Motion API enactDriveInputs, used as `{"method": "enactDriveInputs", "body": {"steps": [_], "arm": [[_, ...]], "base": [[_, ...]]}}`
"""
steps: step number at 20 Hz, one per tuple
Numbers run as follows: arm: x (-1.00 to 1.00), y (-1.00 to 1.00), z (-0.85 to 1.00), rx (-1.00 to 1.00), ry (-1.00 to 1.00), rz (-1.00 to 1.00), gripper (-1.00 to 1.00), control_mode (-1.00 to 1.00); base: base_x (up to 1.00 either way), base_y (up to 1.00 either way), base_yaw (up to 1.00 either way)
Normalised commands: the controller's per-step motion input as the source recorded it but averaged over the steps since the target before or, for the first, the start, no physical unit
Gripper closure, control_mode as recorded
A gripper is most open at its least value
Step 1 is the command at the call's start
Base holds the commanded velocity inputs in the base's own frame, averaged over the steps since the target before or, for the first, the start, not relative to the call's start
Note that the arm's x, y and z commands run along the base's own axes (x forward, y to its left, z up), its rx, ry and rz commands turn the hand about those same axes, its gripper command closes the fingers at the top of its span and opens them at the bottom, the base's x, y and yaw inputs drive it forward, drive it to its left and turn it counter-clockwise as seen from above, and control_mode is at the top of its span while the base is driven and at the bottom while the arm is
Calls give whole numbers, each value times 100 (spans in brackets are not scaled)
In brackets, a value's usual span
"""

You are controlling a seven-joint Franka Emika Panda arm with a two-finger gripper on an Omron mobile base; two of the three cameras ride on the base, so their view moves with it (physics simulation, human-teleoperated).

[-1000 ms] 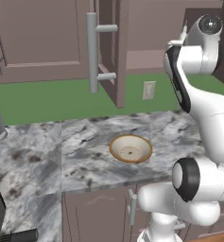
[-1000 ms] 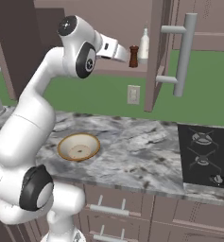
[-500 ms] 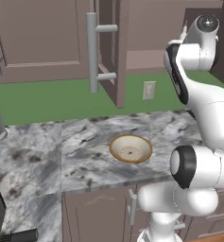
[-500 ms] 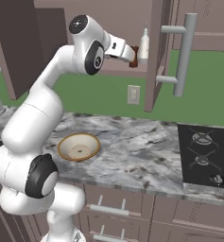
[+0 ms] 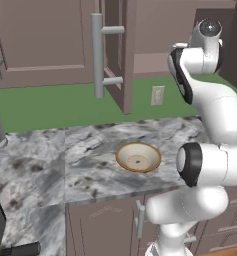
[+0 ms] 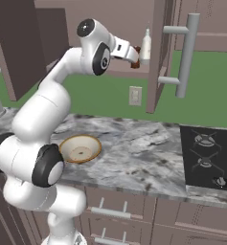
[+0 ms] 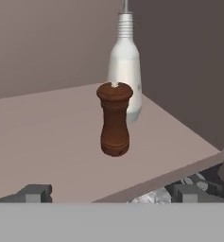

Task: Retrieve the bottle and the shaker from the cabinet and place them next to the mixing bowl on the counter. Then add garlic from the fridge to the mixing bowl.

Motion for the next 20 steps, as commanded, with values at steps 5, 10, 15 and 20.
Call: {"method": "enactDriveInputs", "body": {"steps": [5, 10, 15, 20], "arm": [[35, -14, 0, 2, 0, 0, -100, -100], [14, -26, -2, 2, 0, 0, -100, -100], [6, -18, -10, 1, 0, 0, -100, -100], [13, -1, -24, 0, 0, 0, -100, -100]], "base": [[0, 0, 0], [0, 0, 0], [0, 0, 0], [0, 0, 0]]}}
